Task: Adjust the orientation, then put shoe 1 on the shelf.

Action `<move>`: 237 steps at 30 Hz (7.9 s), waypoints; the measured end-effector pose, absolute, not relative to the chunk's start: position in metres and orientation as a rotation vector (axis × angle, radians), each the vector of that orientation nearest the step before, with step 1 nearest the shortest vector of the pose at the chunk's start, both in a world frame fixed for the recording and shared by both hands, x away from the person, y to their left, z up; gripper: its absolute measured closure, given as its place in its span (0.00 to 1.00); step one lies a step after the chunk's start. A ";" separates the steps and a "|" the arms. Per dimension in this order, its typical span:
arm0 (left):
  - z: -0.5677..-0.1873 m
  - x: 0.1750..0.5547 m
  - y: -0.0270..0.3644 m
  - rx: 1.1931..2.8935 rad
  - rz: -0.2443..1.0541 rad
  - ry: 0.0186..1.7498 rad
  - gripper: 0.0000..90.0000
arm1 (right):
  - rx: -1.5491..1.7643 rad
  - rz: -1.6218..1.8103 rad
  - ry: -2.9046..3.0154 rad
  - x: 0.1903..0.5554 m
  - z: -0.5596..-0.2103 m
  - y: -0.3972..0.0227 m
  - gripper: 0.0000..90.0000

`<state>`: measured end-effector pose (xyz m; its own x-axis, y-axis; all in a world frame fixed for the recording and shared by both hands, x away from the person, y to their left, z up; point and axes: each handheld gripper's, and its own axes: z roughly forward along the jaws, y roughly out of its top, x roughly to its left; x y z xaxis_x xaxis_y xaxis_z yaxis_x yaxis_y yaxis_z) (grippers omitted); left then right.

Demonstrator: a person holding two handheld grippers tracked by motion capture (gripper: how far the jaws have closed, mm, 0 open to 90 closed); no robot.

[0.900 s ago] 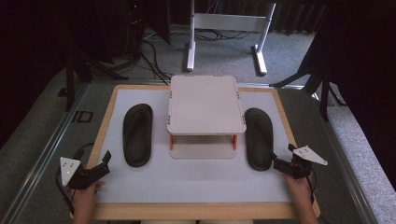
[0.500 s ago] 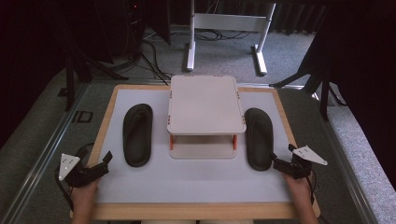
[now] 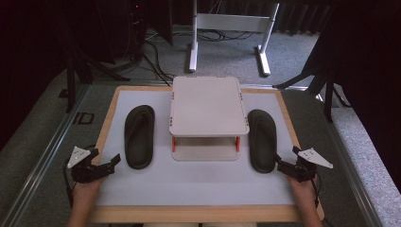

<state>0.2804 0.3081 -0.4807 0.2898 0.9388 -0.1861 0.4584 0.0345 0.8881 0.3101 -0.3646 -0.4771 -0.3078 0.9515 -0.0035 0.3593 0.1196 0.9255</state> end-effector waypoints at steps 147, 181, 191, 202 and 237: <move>-0.244 0.478 0.108 2.105 -0.009 1.466 0.78 | 1.288 1.222 1.796 0.312 -0.478 -0.368 0.23; -0.258 0.494 0.081 2.058 0.034 1.440 0.44 | 1.262 1.230 1.806 0.311 -0.478 -0.367 0.23; -0.250 0.483 0.088 2.065 0.049 1.381 0.37 | 1.258 1.228 1.805 0.311 -0.478 -0.367 0.23; -0.250 0.470 0.108 2.052 0.059 1.343 0.37 | 1.264 1.226 1.806 0.311 -0.478 -0.367 0.23; -0.296 0.419 0.188 1.934 0.052 1.273 0.37 | 1.277 1.217 1.807 0.312 -0.478 -0.367 0.23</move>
<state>0.4192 0.1877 -0.2964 0.4923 0.7866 -0.3728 0.7537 -0.1709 0.6346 0.3121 -0.3668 -0.4776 -0.3518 0.9356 0.0289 0.3784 0.1139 0.9186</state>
